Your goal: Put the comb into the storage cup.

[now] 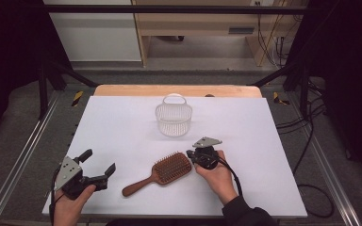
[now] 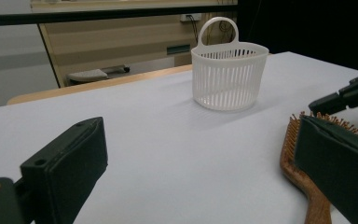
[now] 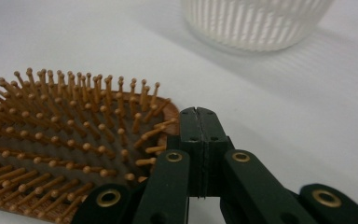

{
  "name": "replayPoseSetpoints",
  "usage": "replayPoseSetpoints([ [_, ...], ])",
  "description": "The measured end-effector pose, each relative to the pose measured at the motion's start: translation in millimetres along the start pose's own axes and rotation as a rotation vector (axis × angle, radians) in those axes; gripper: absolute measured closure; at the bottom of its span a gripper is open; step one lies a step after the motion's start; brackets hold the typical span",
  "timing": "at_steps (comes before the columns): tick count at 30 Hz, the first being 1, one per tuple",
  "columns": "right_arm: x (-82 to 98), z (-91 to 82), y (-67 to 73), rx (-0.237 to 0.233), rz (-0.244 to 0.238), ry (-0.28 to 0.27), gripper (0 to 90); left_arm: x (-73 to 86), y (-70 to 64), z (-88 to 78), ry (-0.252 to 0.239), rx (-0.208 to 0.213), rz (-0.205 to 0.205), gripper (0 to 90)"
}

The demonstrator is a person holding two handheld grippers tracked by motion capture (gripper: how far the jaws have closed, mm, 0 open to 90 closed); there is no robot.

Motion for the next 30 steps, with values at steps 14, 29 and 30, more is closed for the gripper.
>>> replayPoseSetpoints([
  [14, -5.2, -91.5, -20.3, 0.079, 0.037, -0.268, 21.0, -26.6, -35.9, 20.4, 0.161, 0.134, 0.109, 2.7],
  [29, 35.0, -124.6, -43.9, 0.193, 0.079, -0.334, 9.4, -5.8, -78.8, 65.1, 0.515, 0.335, 0.217, 7.2],
  [30, 36.2, -123.3, -43.7, 0.189, 0.078, -0.327, 9.1, -1.5, -80.8, 67.8, 0.541, 0.345, 0.226, 7.2],
])
Point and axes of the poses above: each handheld gripper's, and its own axes: z roughly forward along the jaws, x roughly out of its underside, y roughly to its left, the point moved 7 cm from there along z, roughly forward along the jaws, and after that the axes turned 2 degrees about z, right-handed, at the moved point
